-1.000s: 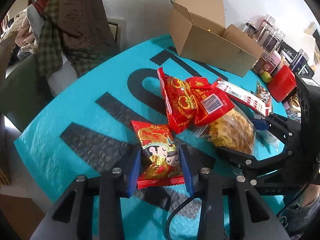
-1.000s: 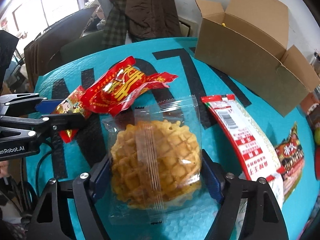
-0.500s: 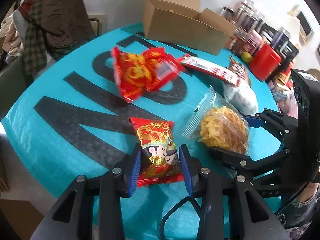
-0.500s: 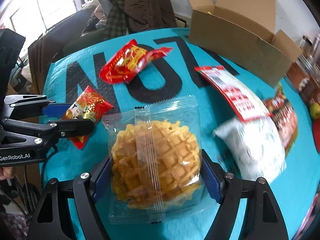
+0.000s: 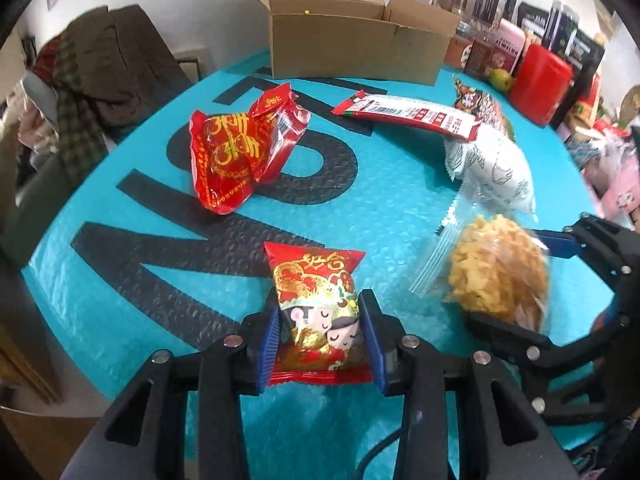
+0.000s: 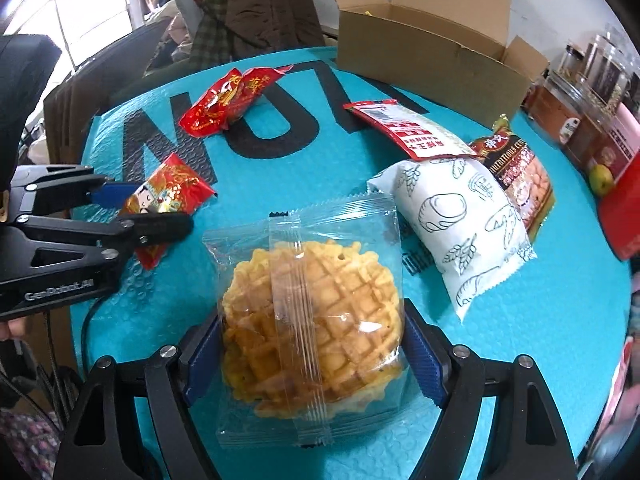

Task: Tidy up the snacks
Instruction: 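Lift and carry the waffle cake and cartoon snack bag over the box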

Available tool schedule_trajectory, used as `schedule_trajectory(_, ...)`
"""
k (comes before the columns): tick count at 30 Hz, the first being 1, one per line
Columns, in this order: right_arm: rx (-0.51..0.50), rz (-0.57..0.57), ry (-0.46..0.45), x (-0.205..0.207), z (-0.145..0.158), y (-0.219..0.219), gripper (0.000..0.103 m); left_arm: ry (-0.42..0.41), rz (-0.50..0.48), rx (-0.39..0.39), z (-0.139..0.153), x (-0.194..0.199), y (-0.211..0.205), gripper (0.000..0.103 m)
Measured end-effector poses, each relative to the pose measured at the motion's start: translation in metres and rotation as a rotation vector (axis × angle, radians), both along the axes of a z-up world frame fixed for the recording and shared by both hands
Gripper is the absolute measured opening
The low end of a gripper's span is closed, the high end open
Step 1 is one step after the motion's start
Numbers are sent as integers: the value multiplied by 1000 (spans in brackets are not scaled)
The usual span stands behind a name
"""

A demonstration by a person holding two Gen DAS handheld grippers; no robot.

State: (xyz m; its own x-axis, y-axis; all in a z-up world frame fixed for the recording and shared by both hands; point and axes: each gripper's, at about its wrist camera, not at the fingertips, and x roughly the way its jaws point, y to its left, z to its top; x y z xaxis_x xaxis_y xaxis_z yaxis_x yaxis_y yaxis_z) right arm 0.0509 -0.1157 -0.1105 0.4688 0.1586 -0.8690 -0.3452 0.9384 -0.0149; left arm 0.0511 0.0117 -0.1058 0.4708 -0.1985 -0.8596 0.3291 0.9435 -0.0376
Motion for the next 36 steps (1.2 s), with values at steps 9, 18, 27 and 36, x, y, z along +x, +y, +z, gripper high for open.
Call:
schedule_trajectory(9, 9, -23, 22, -3, -6, -5, 89, -5, 74, 54, -2, 3, 3, 65)
schedule_trajectory(18, 15, -28, 17, -5, -7, -7, 90, -52, 101, 9, -3, -4, 11, 40)
schedule_trajectory(27, 13, -17, 7, -8, -4, -6, 80, -29, 105, -42, 1, -7, 16, 32)
schedule_trajectory(36, 48, 10, -32, -22, 4, -4, 74, -36, 89, -96, 15, -20, 19, 32)
